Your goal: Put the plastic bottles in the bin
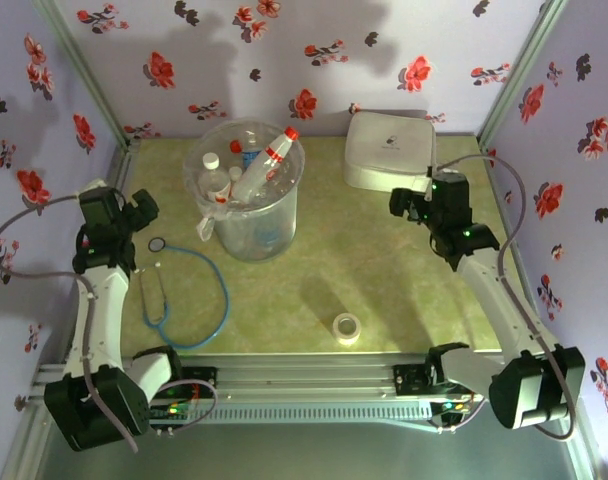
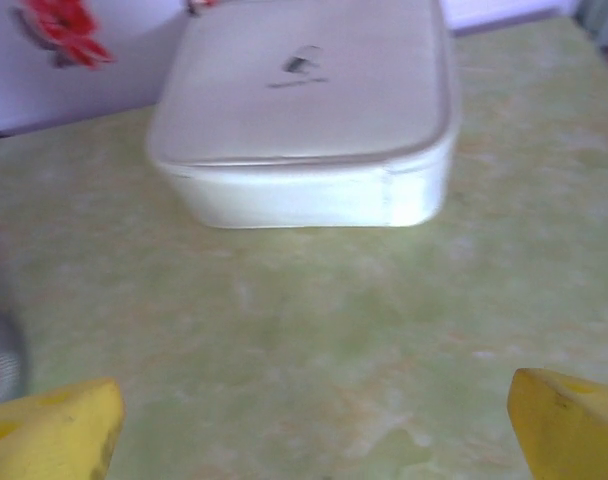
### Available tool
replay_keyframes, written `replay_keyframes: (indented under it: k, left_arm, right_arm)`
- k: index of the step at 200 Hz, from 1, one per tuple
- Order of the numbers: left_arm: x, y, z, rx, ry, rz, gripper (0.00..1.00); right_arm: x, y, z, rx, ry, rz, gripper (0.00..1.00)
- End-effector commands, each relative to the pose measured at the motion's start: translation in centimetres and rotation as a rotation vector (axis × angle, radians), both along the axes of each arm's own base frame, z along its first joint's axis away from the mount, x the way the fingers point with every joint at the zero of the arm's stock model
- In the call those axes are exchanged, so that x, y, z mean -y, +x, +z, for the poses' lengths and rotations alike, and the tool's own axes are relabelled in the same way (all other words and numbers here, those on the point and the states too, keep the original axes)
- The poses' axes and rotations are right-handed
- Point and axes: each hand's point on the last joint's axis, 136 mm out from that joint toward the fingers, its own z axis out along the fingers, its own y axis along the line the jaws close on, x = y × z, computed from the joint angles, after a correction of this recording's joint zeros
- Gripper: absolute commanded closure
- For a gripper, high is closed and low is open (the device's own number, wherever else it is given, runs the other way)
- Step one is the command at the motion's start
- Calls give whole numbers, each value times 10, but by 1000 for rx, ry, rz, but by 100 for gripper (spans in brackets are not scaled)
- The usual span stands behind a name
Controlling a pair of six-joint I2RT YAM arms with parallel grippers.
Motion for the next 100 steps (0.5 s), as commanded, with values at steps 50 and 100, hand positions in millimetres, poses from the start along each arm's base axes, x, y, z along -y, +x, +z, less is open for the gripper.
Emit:
replay_keyframes:
  k: [50,100]
  left_arm:
    - [14,23,-69,66,18,-70,0]
    - [46,52,-84,69,117,-206,0]
  right_arm:
    - [70,7,-97,-112,-202,-213,1]
    - [82,14,-134,-122,-244,-263,1]
